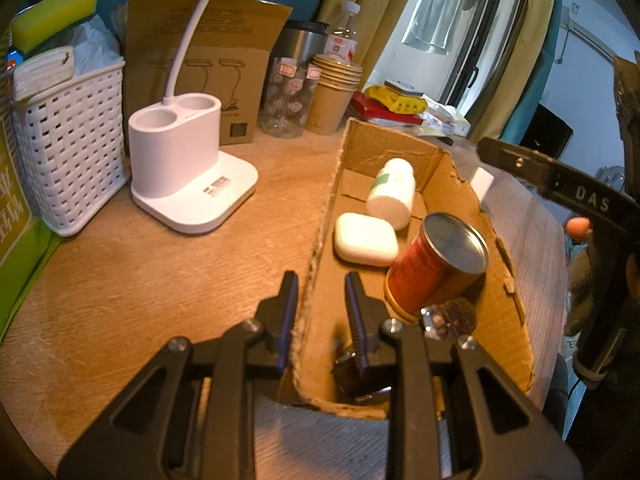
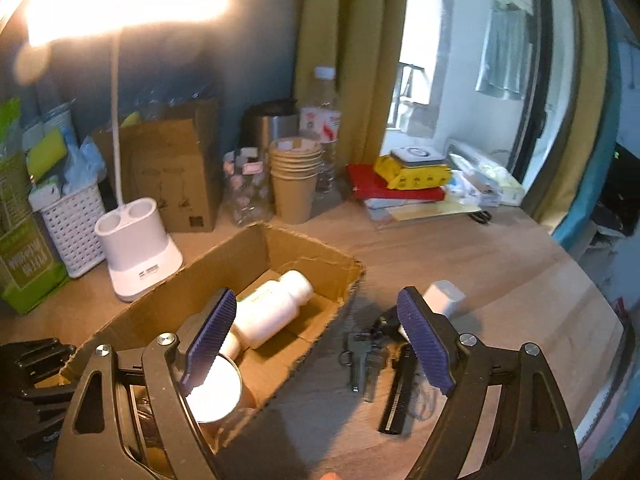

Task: Organize rigid objects
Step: 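Lower the pill bottle into the box and open the right tool, then move the right tool to the black flashlight and grasp it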

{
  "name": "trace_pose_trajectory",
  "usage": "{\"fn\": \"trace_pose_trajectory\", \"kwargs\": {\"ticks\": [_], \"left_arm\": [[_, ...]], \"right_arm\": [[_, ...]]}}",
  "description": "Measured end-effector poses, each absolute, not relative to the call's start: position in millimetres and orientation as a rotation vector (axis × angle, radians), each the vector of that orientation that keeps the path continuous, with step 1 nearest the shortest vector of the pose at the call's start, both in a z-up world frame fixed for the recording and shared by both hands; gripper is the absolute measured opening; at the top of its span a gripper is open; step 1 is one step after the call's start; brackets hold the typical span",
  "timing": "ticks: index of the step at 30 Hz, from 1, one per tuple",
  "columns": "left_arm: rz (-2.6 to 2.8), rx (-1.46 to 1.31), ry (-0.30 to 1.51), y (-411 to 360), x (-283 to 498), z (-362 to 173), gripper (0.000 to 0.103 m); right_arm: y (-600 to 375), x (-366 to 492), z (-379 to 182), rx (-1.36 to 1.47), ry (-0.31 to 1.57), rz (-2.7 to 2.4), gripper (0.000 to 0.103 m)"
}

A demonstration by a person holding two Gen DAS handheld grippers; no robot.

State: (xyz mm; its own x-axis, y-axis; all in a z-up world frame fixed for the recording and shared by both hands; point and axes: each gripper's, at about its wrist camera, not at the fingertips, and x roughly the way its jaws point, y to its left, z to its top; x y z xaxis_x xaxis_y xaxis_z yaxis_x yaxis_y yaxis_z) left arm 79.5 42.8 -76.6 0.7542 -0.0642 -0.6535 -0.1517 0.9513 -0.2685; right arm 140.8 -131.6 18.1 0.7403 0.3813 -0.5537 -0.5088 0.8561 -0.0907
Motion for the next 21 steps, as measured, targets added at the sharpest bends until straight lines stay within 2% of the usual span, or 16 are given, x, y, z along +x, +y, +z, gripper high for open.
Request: {"fn": "trace_pose_trajectory", "kwargs": {"ticks": [21], "left_arm": [[0.049, -0.317, 0.718, 42.8, 79.3, -76.5, 0.026]], "right_arm": [[-195.5, 158.6, -3.7, -0.134, 0.586, 0.329, 0.085]]}}
